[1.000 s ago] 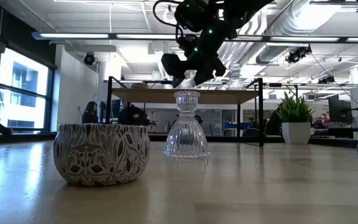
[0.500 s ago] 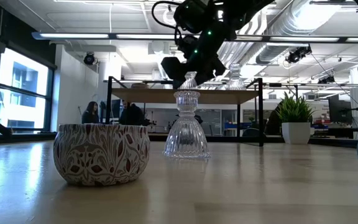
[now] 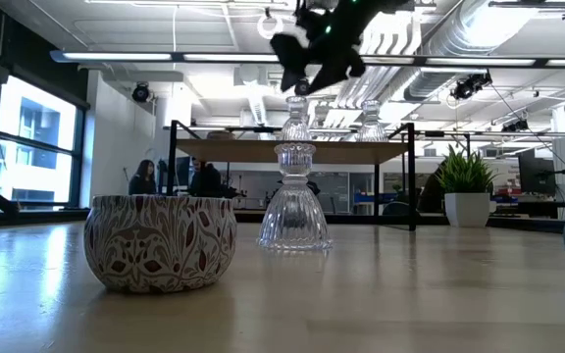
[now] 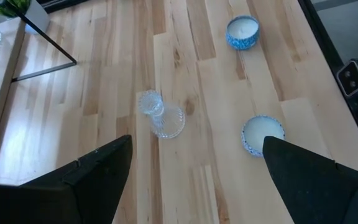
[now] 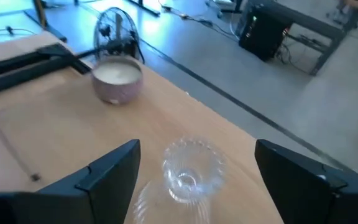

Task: Pick & Place candle stick holders
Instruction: Put the blue patterned scented candle on the shelf

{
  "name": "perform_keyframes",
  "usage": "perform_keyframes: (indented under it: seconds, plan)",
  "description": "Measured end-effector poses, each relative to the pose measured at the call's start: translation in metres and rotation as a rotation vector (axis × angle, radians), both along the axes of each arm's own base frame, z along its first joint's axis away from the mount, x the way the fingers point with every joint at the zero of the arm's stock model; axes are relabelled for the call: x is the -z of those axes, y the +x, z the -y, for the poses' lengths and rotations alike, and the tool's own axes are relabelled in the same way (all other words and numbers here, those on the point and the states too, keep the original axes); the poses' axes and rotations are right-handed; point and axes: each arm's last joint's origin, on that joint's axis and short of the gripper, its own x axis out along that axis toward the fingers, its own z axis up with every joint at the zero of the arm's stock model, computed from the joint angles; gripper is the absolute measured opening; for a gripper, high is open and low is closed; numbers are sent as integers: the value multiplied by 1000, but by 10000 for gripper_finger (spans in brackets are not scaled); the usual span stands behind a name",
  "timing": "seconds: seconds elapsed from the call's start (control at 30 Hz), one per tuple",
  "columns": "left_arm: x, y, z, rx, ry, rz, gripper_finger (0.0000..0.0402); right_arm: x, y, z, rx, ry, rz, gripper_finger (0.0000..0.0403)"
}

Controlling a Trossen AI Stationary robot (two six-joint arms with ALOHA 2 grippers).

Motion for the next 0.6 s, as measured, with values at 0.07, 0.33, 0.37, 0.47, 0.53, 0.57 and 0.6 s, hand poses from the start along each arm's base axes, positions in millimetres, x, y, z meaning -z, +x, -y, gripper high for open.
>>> perform_keyframes:
  seconds: [0.07, 0.33, 0.37, 0.47, 0.53, 0.57, 0.6]
  plan:
    - [0, 0, 0, 6, -14, -7, 355, -15, -9, -9, -29, -11, 13, 312]
    - [1, 0, 1, 19, -38, -20, 355, -72, -63, -60, -278, 29, 69, 312]
    - [1, 0, 1, 18, -40, -20, 355, -78, -71, -68, -326, 47, 73, 312]
    - [1, 0, 1, 12, -46, -19, 355, -86, -94, -92, -490, 149, 52, 312]
    - [1, 0, 1, 8, -50, -19, 355, -86, -108, -107, -578, 244, 18, 312]
    - [0, 0, 1, 3, -56, -18, 355, -85, -114, -115, -612, 292, 0, 312]
    - [0, 0, 1, -3, -62, -17, 355, -83, -119, -124, -638, 332, -24, 312]
